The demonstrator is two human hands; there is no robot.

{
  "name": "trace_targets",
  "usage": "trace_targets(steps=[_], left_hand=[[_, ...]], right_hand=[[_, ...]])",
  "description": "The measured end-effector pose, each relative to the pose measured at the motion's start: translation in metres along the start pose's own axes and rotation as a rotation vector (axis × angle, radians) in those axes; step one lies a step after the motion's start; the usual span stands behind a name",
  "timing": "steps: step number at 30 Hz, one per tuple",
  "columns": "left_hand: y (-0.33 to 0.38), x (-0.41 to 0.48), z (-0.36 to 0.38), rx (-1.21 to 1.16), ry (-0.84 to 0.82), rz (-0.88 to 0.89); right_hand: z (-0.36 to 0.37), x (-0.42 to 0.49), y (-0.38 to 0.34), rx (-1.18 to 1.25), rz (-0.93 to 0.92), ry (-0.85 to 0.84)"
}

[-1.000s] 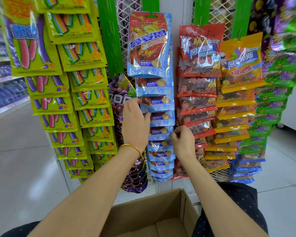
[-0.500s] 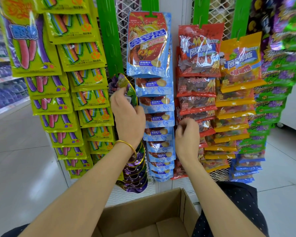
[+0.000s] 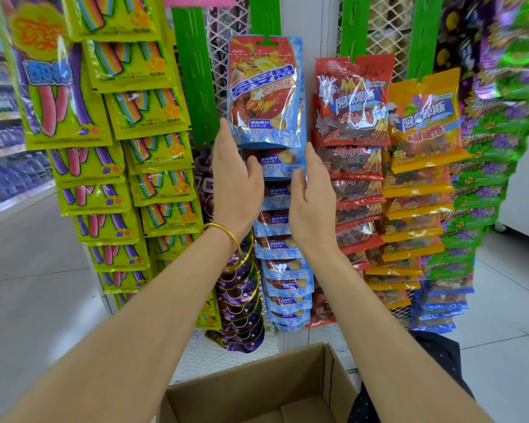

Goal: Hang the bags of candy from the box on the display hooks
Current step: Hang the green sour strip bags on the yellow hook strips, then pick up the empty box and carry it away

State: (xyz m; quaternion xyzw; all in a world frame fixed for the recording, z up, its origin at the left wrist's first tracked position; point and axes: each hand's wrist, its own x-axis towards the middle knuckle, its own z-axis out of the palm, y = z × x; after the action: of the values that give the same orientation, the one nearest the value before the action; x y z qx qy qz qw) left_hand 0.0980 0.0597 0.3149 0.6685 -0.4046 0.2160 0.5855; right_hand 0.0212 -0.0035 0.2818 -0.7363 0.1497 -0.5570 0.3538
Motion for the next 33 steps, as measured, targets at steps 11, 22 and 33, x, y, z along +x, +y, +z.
trace_targets(steps=[11, 22, 33], left_hand=[[-0.007, -0.008, -0.002, -0.005, -0.055, 0.052], [-0.017, -0.032, -0.008, -0.002, -0.049, 0.032], [-0.09, -0.166, -0.027, 0.108, -0.042, -0.086]], right_hand=[[-0.006, 0.0, -0.001, 0.009, 0.007, -0.018], [-0.021, -0.023, 0.01, 0.005, 0.084, -0.029], [-0.017, -0.158, 0.085, -0.149, 0.179, -0.085]])
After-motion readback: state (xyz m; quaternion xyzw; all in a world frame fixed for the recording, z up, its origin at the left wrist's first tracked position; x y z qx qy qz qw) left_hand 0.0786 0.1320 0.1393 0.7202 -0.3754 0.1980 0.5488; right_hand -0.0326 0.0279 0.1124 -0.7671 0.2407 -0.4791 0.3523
